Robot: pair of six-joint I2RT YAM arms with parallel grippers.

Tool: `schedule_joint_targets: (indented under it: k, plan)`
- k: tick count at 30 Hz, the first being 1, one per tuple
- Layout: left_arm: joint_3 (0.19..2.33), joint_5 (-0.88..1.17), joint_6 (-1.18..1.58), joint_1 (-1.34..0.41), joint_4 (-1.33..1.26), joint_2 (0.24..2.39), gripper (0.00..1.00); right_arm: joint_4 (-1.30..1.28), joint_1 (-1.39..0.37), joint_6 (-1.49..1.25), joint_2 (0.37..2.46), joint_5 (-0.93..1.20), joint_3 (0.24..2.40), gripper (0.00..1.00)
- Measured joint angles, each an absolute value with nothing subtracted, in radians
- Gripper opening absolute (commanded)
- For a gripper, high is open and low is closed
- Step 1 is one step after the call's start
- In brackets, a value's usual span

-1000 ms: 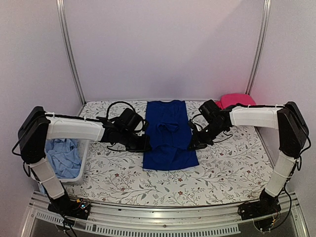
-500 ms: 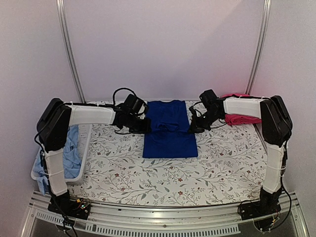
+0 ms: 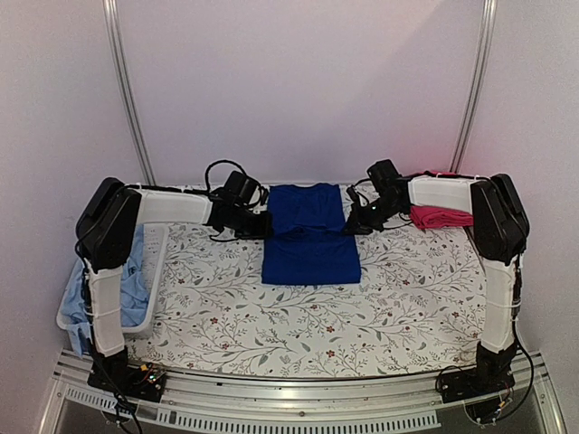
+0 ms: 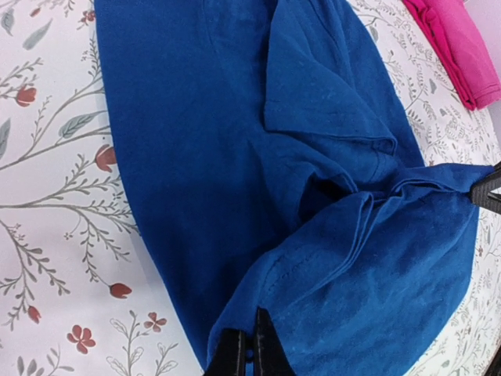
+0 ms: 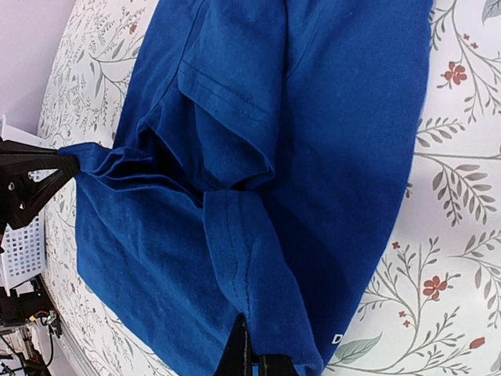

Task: Fold and stack the mixed laundry pile
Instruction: Fold the rectangle-folded T-shirt at the center of the board.

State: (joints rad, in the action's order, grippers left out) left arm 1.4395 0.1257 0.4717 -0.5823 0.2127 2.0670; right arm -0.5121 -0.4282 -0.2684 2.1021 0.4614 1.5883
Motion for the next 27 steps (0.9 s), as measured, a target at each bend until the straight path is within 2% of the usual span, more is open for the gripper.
schedule_joint_targets:
  k: [8,15,27]
  plan:
    - [1.406,0.16,0.456,-0.572,0.134,2.061,0.0,-0.484,-0.384,-0.25,2.116,0.528,1.595,0.0]
    - [1.309,0.205,0.425,-0.571,0.056,1.979,0.0,-0.439,-0.383,-0.244,2.049,0.611,1.498,0.0]
    - [1.306,0.246,0.4,-0.561,-0.048,1.968,0.0,-0.375,-0.383,-0.209,2.023,0.699,1.502,0.0]
